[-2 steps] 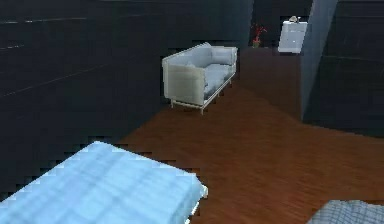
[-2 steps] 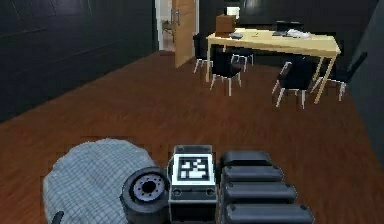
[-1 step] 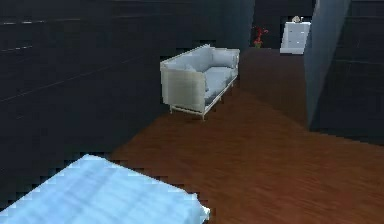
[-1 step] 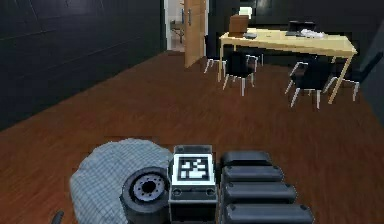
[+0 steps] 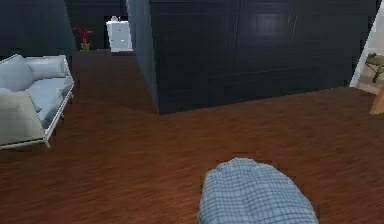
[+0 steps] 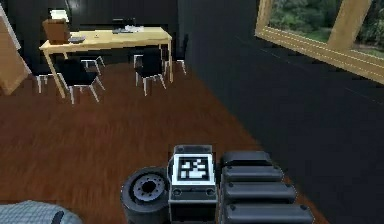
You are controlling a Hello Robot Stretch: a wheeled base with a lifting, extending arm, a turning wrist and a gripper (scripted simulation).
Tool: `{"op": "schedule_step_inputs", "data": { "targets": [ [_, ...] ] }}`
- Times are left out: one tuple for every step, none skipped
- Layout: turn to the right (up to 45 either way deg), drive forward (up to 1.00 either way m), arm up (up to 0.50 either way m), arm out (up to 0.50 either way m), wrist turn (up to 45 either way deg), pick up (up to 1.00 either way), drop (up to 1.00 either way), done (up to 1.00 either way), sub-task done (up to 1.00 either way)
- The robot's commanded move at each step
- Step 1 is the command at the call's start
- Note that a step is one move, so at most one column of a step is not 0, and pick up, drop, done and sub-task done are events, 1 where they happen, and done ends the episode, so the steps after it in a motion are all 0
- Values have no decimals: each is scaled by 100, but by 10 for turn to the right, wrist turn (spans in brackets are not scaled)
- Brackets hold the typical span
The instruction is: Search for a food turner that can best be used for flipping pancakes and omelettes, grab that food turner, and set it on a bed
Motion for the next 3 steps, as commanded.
{"op": "schedule_step_inputs", "data": {
  "targets": [
    [30, 0, 0, 0, 0, 0, 0, 0, 0],
    [-390, 0, 0, 0, 0, 0, 0, 0, 0],
    [210, 0, 0, 0, 0, 0, 0, 0, 0]
  ]
}}
